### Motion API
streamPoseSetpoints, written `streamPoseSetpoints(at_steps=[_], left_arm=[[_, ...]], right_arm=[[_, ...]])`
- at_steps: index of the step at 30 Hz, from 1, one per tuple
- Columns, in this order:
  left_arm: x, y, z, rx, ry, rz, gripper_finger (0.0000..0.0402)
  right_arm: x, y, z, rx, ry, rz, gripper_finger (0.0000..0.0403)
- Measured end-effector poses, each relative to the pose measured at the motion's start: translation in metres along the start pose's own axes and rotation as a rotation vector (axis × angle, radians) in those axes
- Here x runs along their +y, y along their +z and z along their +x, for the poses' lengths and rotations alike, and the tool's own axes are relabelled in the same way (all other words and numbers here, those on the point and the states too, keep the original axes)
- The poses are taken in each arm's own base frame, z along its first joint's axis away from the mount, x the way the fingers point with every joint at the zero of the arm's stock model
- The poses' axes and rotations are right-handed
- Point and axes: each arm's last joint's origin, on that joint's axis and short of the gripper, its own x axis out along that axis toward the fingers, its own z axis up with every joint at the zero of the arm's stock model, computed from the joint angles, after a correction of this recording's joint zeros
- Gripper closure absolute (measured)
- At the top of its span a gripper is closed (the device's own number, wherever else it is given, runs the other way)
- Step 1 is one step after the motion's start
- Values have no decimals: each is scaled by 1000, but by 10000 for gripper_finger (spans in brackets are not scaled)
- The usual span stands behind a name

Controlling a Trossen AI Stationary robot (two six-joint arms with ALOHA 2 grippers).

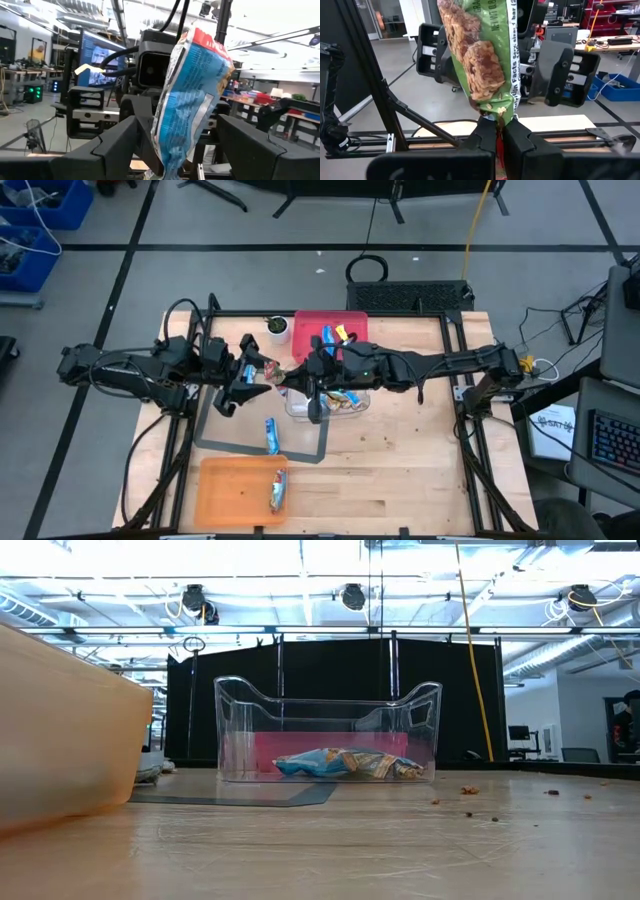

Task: Pick and place Granola Bars by type
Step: Put the right red granola bar into the orange bin

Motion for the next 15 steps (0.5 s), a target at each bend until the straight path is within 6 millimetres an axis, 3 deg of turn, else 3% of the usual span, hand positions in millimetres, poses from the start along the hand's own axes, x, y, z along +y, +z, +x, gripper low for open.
streamPoseSetpoints(at_steps=[8,15], left_arm=[[0,-1,1,1,7,2,124],[0,-1,1,2,8,3,124]], right_arm=[[0,0,0,1,0,0,402],[-1,-12,12,21,-2,12,403]])
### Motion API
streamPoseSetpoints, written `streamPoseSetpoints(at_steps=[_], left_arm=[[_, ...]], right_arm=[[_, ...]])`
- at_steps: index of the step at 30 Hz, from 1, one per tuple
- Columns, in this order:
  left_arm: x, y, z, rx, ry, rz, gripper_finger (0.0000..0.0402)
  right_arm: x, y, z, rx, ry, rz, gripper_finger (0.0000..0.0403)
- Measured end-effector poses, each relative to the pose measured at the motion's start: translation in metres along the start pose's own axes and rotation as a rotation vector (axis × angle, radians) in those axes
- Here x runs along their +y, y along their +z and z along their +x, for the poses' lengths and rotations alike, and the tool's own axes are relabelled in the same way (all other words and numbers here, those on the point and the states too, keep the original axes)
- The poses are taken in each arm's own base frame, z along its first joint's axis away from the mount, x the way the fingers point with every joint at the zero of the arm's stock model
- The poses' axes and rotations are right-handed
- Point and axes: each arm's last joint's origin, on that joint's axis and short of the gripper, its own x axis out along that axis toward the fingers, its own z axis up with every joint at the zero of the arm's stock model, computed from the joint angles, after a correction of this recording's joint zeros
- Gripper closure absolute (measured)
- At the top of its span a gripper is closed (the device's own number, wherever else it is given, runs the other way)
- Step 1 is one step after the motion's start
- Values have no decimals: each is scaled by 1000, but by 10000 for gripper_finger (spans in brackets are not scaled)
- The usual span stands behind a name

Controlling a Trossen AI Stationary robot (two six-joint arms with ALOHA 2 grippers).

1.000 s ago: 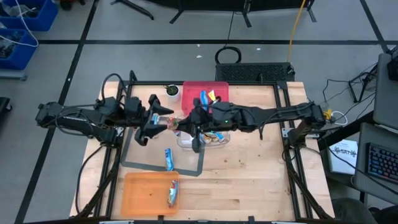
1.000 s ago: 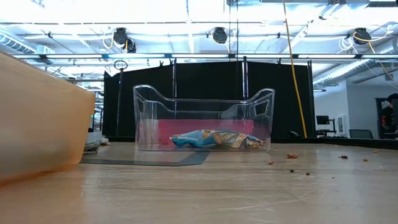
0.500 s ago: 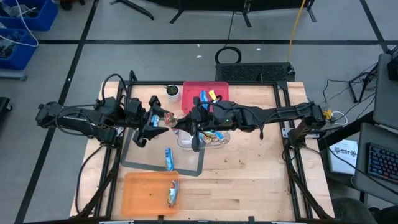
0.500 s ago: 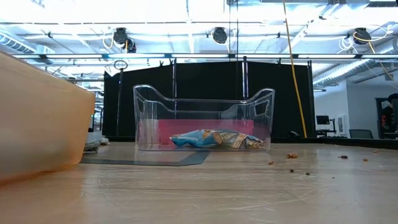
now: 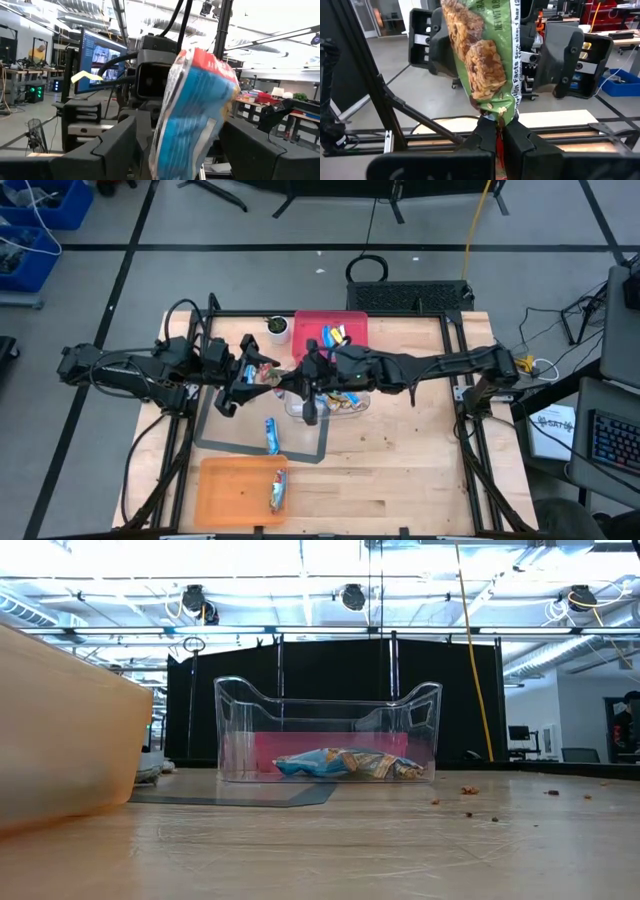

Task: Pick and place Granola Bars by type
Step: Put the right red granola bar into the orange bin

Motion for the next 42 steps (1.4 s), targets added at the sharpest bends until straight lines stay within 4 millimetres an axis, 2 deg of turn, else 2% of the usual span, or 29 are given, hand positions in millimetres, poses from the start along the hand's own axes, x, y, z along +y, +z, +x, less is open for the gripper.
streamPoseSetpoints(at_steps=[8,11,14,21,24,28,33,38,42], left_arm=[[0,0,0,0,0,-1,124],[0,0,0,0,1,-1,139],[0,0,0,0,-1,-1,188],[0,0,0,2,-10,-2,337],[0,0,0,2,-10,-2,373],[0,0,0,2,-10,-3,377],[0,0,0,1,-10,-9,376],[0,0,0,1,-10,-27,381],[-1,0,0,2,-14,-28,382]], right_arm=[[-3,2,1,-15,19,11,403],[-3,1,1,-10,18,15,403],[-3,1,1,-11,18,15,403],[-3,1,1,-9,42,15,401],[-3,1,1,-9,43,25,387],[-3,1,1,-9,41,2,349],[-3,4,-3,-8,44,-72,273],[-5,20,-20,-34,45,-103,193],[-5,34,-37,-65,58,-90,146]])
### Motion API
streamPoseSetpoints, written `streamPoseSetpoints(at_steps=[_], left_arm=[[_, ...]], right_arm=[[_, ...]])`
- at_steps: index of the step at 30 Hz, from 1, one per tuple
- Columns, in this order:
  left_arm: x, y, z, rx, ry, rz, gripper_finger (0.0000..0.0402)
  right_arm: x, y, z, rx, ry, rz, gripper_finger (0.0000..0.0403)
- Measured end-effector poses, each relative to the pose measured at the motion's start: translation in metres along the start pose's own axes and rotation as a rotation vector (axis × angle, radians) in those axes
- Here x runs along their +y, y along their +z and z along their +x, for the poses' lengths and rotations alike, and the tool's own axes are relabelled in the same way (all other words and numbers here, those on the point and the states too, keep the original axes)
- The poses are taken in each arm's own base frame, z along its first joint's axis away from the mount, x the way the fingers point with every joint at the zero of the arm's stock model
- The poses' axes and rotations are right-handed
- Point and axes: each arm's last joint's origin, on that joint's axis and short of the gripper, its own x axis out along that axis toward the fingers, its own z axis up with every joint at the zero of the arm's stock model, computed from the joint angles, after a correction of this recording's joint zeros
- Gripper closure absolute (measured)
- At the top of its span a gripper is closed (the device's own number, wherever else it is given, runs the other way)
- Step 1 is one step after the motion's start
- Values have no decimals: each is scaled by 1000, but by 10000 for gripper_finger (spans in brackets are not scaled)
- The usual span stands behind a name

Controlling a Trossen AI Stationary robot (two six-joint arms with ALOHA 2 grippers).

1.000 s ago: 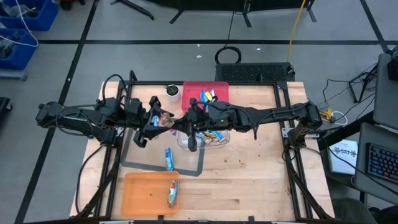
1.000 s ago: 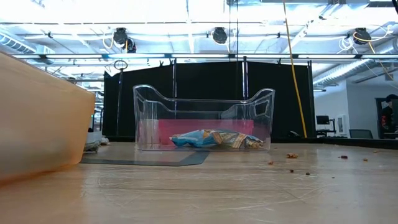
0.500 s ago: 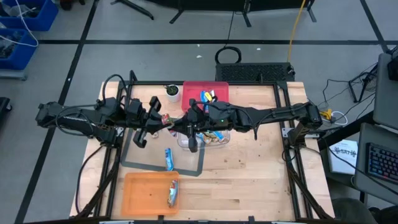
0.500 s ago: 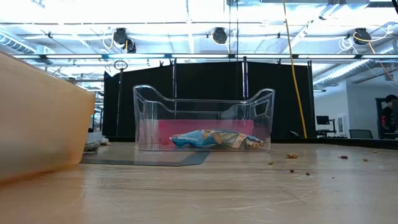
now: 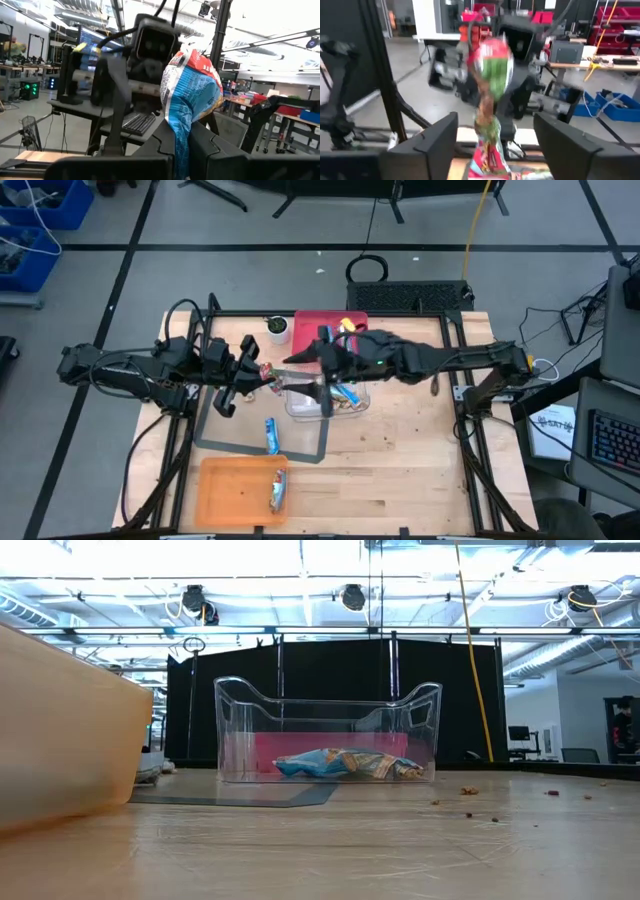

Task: Pick and place Granola Bars by type
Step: Put the right red granola bar into the orange bin

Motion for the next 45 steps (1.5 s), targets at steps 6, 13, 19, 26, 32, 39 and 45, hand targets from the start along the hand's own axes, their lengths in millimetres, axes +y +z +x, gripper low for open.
streamPoseSetpoints(at_steps=[6,13,19,26,32,39,45], left_arm=[[0,0,0,0,1,2,383],[1,-5,-2,55,57,-5,384],[-11,-20,-10,161,290,-178,384],[-39,-34,-16,201,390,-440,385],[-58,-53,-30,277,522,-678,386],[-74,-79,-40,373,652,-885,386],[-88,-100,-40,425,727,-1009,386]], right_arm=[[0,19,-29,16,3,7,121],[-1,28,-60,101,-15,-27,130],[-3,27,-84,226,-43,-36,135],[-3,27,-101,289,-42,-44,135],[-6,25,-103,319,-48,-69,135],[-6,26,-105,319,-42,-84,135],[-9,29,-123,332,-52,-94,135]])
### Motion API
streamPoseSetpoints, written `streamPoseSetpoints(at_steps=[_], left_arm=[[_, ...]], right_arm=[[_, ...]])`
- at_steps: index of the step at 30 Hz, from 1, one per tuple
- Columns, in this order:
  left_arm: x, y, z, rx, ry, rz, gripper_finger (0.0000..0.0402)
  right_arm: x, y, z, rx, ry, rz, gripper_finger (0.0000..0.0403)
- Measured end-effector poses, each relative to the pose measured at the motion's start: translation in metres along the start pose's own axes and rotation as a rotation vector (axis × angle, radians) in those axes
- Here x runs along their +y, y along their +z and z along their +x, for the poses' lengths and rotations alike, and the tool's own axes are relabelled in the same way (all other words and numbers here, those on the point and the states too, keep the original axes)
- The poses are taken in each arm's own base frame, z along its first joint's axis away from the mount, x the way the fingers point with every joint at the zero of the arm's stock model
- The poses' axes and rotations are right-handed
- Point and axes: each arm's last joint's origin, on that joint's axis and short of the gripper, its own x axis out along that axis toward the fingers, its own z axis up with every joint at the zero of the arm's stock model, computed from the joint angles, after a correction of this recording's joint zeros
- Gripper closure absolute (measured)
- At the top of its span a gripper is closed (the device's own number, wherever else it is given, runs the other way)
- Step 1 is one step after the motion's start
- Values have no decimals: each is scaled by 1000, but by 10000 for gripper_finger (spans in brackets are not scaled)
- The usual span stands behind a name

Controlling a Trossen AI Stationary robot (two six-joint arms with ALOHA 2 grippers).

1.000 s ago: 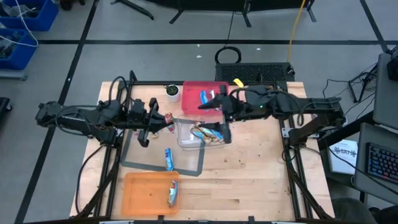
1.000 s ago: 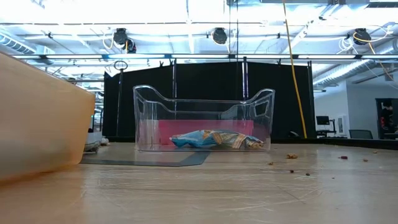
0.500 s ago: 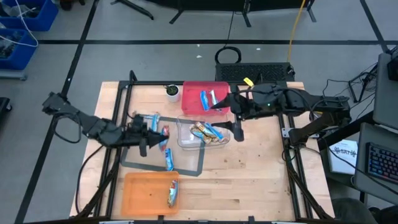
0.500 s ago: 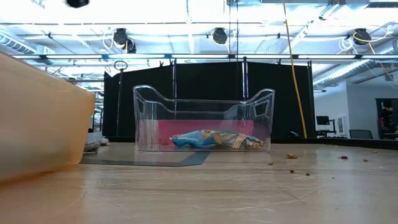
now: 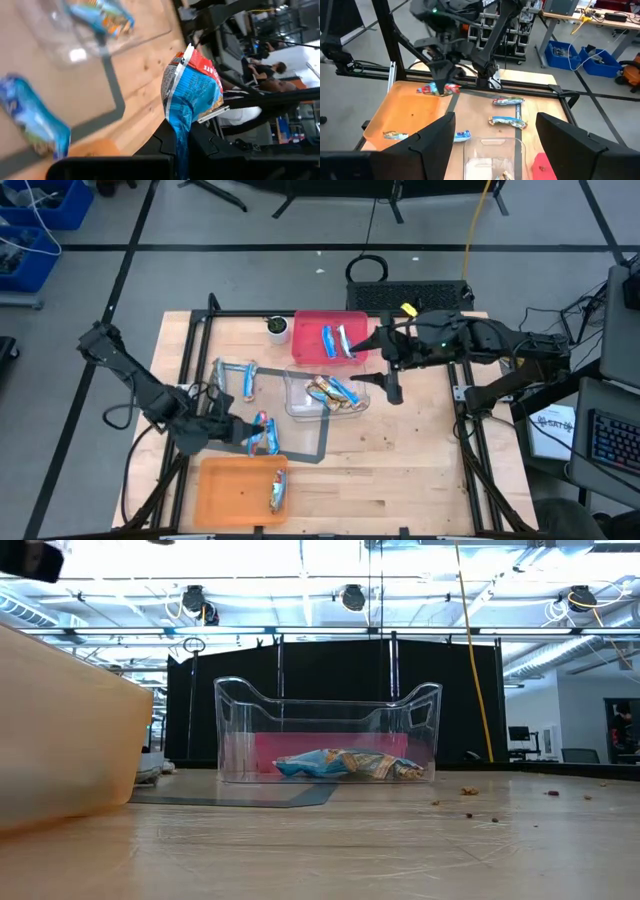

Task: Pick and place Granola Bars by type
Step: Put the right red granola bar into the orange bin

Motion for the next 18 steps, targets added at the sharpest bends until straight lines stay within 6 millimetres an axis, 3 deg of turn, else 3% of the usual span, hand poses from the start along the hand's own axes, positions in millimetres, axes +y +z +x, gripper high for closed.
streamPoseSetpoints(at_steps=[7,18], left_arm=[[9,-30,7,62,64,-135,387],[24,-77,16,141,139,-288,387]], right_arm=[[-3,-27,-15,22,-20,24,135],[1,-82,-24,-106,-53,53,135]])
